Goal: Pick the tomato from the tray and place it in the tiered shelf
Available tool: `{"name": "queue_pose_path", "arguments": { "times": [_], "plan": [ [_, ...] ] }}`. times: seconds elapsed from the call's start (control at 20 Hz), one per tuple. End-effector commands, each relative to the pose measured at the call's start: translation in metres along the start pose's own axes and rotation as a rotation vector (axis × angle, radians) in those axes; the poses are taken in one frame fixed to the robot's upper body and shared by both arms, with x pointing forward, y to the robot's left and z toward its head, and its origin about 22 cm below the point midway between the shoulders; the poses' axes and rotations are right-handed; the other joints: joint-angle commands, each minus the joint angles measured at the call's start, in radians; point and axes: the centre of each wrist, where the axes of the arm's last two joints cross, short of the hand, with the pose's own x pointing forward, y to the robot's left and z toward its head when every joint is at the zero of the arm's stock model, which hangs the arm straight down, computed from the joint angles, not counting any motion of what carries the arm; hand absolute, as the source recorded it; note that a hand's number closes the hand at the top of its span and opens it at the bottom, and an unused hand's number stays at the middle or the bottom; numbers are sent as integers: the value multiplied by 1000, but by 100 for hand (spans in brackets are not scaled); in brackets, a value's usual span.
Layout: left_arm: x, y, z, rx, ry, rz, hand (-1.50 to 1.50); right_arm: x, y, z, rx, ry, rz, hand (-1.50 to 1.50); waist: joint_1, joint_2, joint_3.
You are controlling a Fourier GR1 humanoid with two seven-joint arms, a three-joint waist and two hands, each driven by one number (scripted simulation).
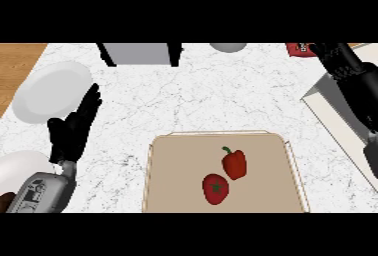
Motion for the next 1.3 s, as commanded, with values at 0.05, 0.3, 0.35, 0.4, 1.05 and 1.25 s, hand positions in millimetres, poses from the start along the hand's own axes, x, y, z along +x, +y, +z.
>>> {"name": "queue_pose_path", "arguments": {
  "times": [0.05, 0.3, 0.35, 0.4, 1.05, 1.25],
  "plan": [
    [-10, 8, 19, 43, 25, -1, 0, -5, 86, 11, -31, -36, -82, 150, 17, 24, 6],
    [-46, 53, 35, 128, 198, -13, 0, -54, 72, 37, -223, 269, 238, 150, -27, 16, -16],
    [-45, 57, 35, 137, 198, -5, 0, -55, 88, 39, -368, 266, 169, 150, -35, 12, -6],
    [-48, 59, 40, 121, 209, 8, 0, -57, 112, 45, -421, 242, 157, 150, -18, 13, -1],
    [-54, 80, 60, 127, 215, 35, 0, -30, 276, 117, -346, 363, 432, -150, -28, 15, -2],
    [-56, 85, 67, 120, 213, 23, 0, -14, 270, 121, -249, 514, 599, -150, -28, 14, -3]
  ]
}}
